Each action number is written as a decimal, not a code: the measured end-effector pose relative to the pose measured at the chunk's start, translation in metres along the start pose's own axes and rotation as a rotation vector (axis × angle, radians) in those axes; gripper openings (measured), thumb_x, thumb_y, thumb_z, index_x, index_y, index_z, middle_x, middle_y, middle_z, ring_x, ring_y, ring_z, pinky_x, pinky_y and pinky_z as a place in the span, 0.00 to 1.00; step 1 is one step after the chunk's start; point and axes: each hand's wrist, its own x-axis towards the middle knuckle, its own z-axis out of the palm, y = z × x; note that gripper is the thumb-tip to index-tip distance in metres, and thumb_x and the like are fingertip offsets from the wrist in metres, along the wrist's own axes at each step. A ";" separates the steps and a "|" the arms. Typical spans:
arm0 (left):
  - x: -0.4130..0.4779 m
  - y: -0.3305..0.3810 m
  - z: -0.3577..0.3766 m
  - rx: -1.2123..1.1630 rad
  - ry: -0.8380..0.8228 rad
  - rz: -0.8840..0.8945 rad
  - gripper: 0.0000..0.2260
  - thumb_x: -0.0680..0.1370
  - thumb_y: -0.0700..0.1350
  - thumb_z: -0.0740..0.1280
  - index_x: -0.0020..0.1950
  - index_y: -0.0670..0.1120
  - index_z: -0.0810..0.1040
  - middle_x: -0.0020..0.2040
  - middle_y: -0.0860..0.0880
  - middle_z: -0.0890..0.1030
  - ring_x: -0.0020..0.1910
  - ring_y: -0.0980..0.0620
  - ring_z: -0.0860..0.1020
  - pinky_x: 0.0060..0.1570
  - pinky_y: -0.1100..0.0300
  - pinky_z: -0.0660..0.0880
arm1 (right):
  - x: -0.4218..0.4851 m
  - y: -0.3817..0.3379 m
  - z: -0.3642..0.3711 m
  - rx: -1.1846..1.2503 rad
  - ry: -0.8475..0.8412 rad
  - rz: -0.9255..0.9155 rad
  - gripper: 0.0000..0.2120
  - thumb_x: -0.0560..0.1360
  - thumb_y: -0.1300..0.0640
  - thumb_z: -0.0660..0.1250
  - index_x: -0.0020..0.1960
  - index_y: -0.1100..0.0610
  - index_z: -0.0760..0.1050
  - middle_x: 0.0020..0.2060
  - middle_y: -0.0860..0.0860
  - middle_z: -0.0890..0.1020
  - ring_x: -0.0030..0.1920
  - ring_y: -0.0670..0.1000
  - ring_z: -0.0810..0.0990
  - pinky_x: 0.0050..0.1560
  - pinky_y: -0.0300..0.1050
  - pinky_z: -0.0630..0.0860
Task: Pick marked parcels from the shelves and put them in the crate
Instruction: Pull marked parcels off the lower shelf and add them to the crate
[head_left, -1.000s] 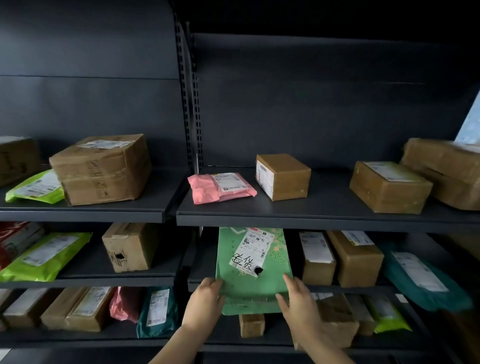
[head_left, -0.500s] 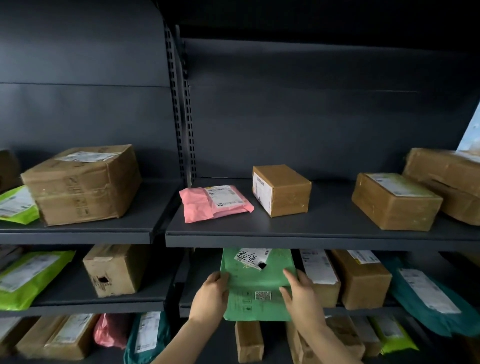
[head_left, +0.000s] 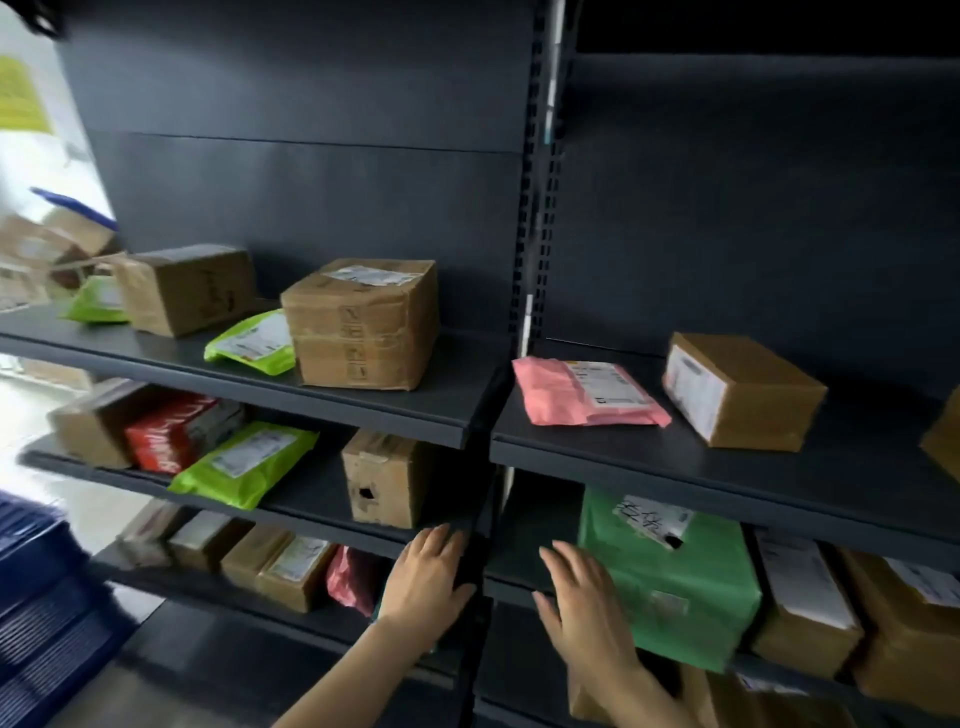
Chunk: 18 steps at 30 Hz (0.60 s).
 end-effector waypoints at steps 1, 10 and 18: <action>-0.005 -0.013 -0.004 0.017 -0.008 -0.016 0.30 0.79 0.55 0.60 0.77 0.48 0.53 0.77 0.49 0.55 0.76 0.50 0.52 0.74 0.57 0.51 | 0.005 -0.011 0.003 0.005 -0.005 0.005 0.27 0.57 0.47 0.81 0.54 0.54 0.81 0.50 0.49 0.83 0.49 0.49 0.83 0.46 0.42 0.80; -0.038 -0.155 -0.043 0.123 0.002 -0.106 0.30 0.76 0.57 0.62 0.75 0.48 0.59 0.74 0.49 0.62 0.75 0.48 0.57 0.74 0.55 0.51 | 0.042 -0.131 0.015 0.096 -0.218 0.074 0.29 0.79 0.43 0.53 0.76 0.53 0.52 0.75 0.49 0.56 0.74 0.51 0.56 0.72 0.45 0.58; -0.058 -0.274 -0.061 0.103 -0.008 -0.137 0.31 0.76 0.55 0.62 0.77 0.51 0.55 0.75 0.50 0.60 0.75 0.49 0.55 0.75 0.55 0.49 | 0.065 -0.223 0.036 0.087 -0.161 0.174 0.29 0.79 0.43 0.54 0.75 0.54 0.54 0.74 0.50 0.59 0.73 0.50 0.58 0.71 0.42 0.58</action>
